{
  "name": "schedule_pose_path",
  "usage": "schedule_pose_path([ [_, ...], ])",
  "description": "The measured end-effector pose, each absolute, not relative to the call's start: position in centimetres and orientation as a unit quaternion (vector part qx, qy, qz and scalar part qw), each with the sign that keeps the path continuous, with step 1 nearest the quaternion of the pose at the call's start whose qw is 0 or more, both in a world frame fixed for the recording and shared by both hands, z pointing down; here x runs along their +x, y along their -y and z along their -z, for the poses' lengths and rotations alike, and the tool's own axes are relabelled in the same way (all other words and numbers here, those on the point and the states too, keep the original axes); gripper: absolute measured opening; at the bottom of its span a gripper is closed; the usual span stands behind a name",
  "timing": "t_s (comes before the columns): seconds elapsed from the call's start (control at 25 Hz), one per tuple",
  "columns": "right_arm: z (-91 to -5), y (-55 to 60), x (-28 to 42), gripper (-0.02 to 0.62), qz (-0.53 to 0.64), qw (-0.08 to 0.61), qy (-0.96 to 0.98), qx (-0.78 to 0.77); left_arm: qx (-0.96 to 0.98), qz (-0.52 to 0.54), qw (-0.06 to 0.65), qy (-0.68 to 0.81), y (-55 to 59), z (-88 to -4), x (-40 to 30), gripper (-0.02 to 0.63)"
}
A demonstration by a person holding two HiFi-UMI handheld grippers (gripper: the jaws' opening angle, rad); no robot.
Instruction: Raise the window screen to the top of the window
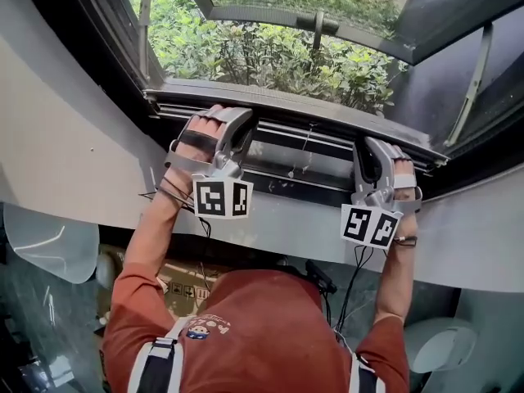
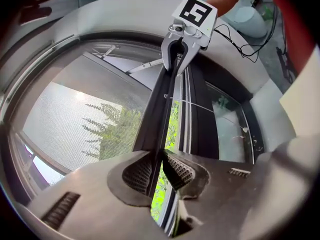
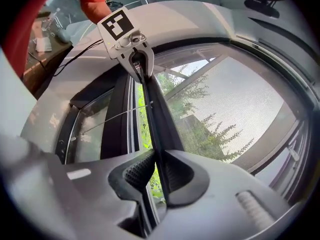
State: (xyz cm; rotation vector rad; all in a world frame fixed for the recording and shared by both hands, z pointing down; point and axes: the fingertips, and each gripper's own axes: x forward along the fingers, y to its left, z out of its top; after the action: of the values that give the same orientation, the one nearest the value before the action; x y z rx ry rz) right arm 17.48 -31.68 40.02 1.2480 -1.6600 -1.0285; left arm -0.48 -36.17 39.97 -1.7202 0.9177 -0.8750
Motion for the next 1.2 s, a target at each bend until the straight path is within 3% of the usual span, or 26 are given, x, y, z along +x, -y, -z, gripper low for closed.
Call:
schedule_pose_path([
  [1.2, -30.1, 32.6, 17.3, 0.061, 0.476, 0.383, 0.586, 0.533, -0.630, 0.324, 0.552, -0.439, 36.8, -30.0, -0.6, 0.067],
])
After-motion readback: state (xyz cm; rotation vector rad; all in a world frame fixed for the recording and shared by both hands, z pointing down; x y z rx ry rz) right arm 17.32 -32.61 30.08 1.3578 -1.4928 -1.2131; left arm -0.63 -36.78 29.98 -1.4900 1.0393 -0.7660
